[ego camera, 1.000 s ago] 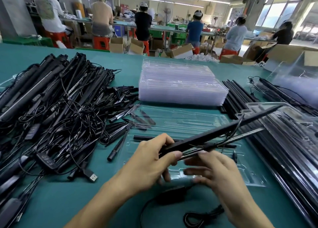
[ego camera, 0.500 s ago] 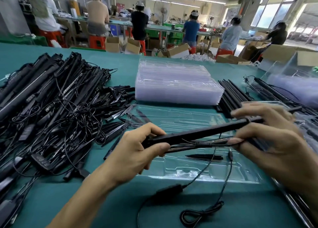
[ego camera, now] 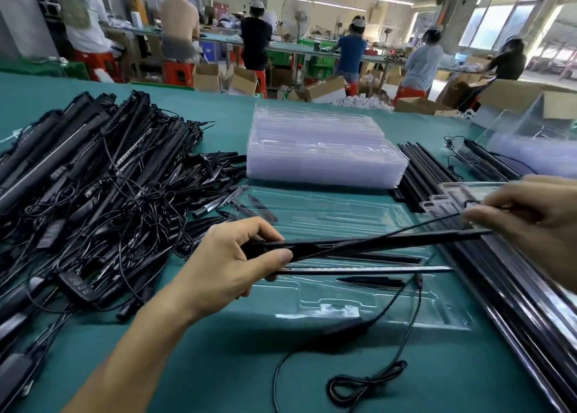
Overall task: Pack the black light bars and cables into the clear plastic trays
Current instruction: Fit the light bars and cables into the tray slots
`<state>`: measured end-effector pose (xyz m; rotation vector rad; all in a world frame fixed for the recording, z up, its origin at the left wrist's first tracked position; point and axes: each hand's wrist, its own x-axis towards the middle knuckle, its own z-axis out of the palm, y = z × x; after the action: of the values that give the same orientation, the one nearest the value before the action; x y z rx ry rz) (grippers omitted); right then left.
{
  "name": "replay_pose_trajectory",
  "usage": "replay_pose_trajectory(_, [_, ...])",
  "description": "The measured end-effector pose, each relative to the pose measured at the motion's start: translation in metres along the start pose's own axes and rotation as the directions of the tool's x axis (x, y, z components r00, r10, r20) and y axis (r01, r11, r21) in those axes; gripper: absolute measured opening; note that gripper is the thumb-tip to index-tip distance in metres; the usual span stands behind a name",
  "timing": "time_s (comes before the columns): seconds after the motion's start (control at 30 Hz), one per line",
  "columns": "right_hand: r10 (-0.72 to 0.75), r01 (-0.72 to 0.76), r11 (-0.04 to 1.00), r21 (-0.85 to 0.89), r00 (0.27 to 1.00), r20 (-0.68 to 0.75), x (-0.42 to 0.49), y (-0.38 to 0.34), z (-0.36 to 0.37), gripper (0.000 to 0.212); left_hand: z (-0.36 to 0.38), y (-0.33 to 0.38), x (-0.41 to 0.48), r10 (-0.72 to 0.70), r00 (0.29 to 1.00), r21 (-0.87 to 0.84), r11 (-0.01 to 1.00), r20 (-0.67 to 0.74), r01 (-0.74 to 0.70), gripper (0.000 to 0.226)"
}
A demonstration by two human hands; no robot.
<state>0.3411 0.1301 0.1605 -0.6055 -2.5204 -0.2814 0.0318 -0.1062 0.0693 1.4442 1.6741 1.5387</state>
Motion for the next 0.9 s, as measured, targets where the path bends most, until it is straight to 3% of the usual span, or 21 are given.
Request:
replay_pose_trajectory(0.03, [0.123, -0.121, 0.991, -0.054, 0.991, 0.052, 0.003, 0.003, 0.005, 0.021, -0.001, 0.001, -0.001, 0.006, 1.0, -0.002, 1.0, 0.001, -0.006, 0.013])
replay_pose_trajectory(0.07, [0.13, -0.127, 0.985, -0.116, 0.991, 0.02, 0.016, 0.006, 0.003, 0.028, -0.001, 0.002, -0.001, 0.009, 1.0, -0.005, 1.0, -0.003, -0.009, 0.012])
replay_pose_trajectory(0.1, [0.153, -0.152, 0.988, -0.016, 0.983, 0.098, 0.018, 0.008, -0.005, 0.035, 0.0, 0.003, -0.002, 0.011, 1.0, -0.002, 1.0, -0.019, -0.012, 0.01])
replay_pose_trajectory(0.13, [0.202, -0.215, 0.976, 0.025, 0.944, 0.263, 0.01, 0.002, -0.007, 0.04, 0.0, 0.003, -0.001, 0.015, 0.999, 0.006, 1.0, -0.048, -0.014, 0.01])
replay_pose_trajectory(0.27, [0.15, -0.153, 0.988, -0.014, 0.942, 0.3, 0.016, -0.012, -0.017, 0.037, -0.003, -0.003, 0.003, 0.009, 0.975, 0.037, 0.999, -0.22, -0.001, 0.009])
replay_pose_trajectory(0.43, [-0.064, -0.048, 0.946, 0.321, 0.943, 0.328, 0.009, -0.038, -0.031, 0.029, -0.009, -0.009, 0.005, 0.02, 0.931, 0.03, 1.0, -0.365, -0.01, 0.005])
replay_pose_trajectory(0.5, [-0.032, -0.172, 0.863, 0.474, 0.919, 0.392, -0.003, -0.035, -0.046, 0.024, -0.012, -0.011, 0.006, 0.008, 0.9, -0.009, 1.0, -0.436, -0.014, 0.005])
replay_pose_trajectory(0.57, [-0.055, -0.274, 0.802, 0.531, 0.851, 0.522, -0.023, -0.032, -0.052, 0.031, -0.015, -0.012, 0.008, -0.001, 0.867, -0.039, 0.999, -0.498, -0.022, 0.004])
replay_pose_trajectory(0.67, [0.055, -0.284, 0.921, 0.269, 0.776, 0.629, -0.042, -0.016, -0.038, 0.038, -0.017, -0.014, 0.01, 0.0, 0.843, -0.045, 0.999, -0.538, -0.029, 0.004])
replay_pose_trajectory(0.8, [0.295, -0.268, 0.955, -0.127, 0.805, 0.515, -0.045, 0.004, -0.019, 0.051, -0.015, -0.019, 0.01, -0.021, 0.839, -0.029, 1.0, -0.544, 0.006, 0.006])
replay_pose_trajectory(0.9, [0.287, -0.307, 0.949, -0.068, 0.76, 0.583, -0.055, -0.013, -0.006, 0.066, -0.014, -0.022, 0.01, -0.05, 0.832, -0.054, 0.998, -0.553, 0.024, 0.005])
